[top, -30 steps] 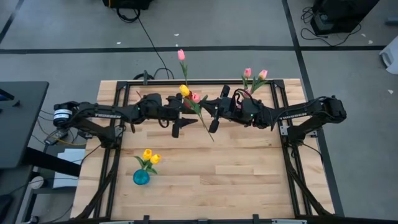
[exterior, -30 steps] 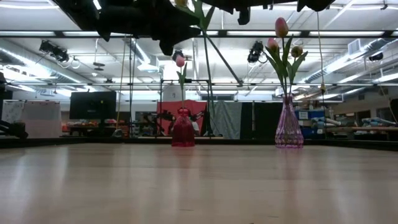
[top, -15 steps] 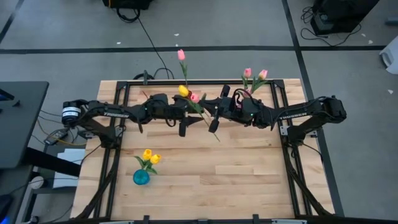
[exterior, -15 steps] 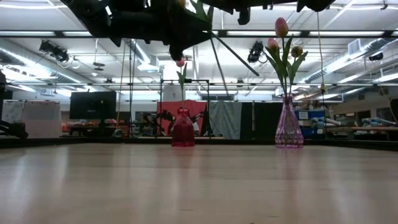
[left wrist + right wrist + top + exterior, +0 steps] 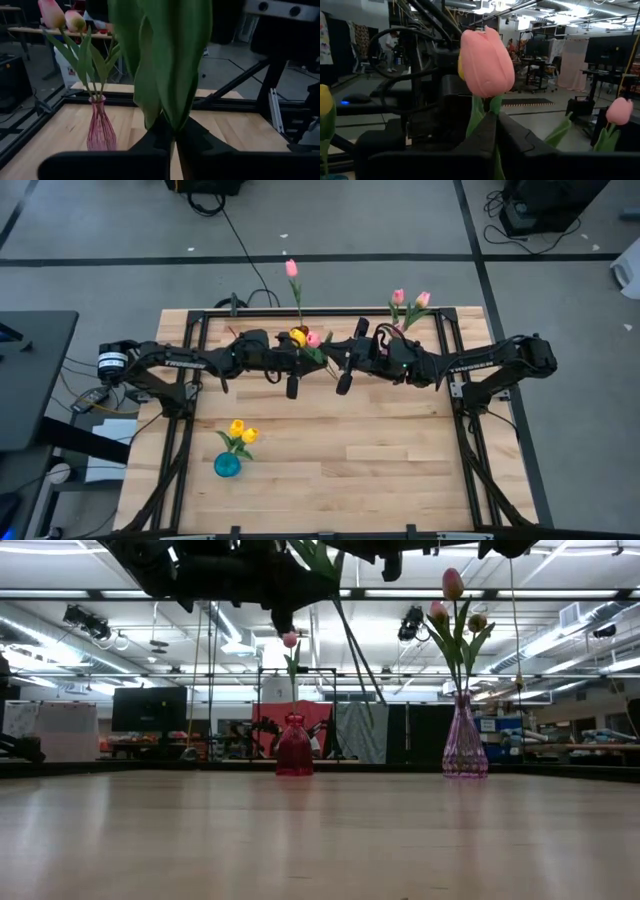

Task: Sort flowers into vase by color
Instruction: Put the yellow tulip into the blue vase

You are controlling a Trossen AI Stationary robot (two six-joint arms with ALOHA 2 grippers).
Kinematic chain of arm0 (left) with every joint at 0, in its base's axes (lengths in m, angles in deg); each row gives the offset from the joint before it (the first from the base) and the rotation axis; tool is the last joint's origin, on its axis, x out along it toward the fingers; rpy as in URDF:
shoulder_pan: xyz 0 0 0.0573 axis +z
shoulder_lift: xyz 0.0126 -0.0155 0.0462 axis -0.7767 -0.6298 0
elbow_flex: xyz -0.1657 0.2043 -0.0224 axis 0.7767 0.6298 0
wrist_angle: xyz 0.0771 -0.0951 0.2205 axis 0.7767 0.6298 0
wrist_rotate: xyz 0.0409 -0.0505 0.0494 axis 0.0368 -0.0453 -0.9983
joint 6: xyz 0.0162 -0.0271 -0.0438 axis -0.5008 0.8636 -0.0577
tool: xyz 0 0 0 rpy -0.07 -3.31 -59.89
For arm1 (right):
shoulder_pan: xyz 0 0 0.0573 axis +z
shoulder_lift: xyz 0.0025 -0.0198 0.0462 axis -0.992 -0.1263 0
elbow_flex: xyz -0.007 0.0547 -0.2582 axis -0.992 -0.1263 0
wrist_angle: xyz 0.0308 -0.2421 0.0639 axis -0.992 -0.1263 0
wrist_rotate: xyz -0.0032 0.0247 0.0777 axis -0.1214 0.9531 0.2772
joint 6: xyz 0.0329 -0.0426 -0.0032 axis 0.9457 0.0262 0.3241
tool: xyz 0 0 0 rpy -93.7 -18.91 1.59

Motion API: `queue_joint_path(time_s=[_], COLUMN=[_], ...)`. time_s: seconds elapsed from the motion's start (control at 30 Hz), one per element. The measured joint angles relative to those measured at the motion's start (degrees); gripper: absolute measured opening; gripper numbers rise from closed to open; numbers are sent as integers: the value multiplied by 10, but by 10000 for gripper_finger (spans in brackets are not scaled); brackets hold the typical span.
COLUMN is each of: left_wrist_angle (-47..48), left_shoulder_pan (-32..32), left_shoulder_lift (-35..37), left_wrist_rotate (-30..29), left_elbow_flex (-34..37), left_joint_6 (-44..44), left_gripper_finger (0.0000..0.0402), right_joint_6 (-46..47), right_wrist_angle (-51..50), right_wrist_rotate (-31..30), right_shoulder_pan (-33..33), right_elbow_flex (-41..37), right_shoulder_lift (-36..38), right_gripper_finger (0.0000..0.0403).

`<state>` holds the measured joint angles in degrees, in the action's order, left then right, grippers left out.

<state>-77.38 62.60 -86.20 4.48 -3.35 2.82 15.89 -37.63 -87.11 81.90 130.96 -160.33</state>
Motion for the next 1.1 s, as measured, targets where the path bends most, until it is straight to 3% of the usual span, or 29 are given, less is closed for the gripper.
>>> queue_joint_path(time_s=[0.17,0.33,0.7,0.93,1.1], left_wrist_angle=[53,145,366,545,701], left_shoulder_pan=[1,4,4,4,4], left_shoulder_lift=[14,85,249,304,306], left_wrist_rotate=[5,15,2,17,56], left_elbow_flex=[0,0,-5,-115,-228], left_joint_6=[-10,-49,-69,-83,-158], left_gripper_finger=[38,29,33,34,34], right_joint_6=[2,19,94,135,162], right_wrist_angle=[-19,-90,-210,-225,-222], right_wrist_rotate=[-24,-86,-97,-93,-90], right_shoulder_pan=[15,37,25,-1,4], right_elbow_flex=[0,0,0,0,0], right_shoulder_lift=[5,30,57,57,57], right_gripper_finger=[85,135,158,158,157])
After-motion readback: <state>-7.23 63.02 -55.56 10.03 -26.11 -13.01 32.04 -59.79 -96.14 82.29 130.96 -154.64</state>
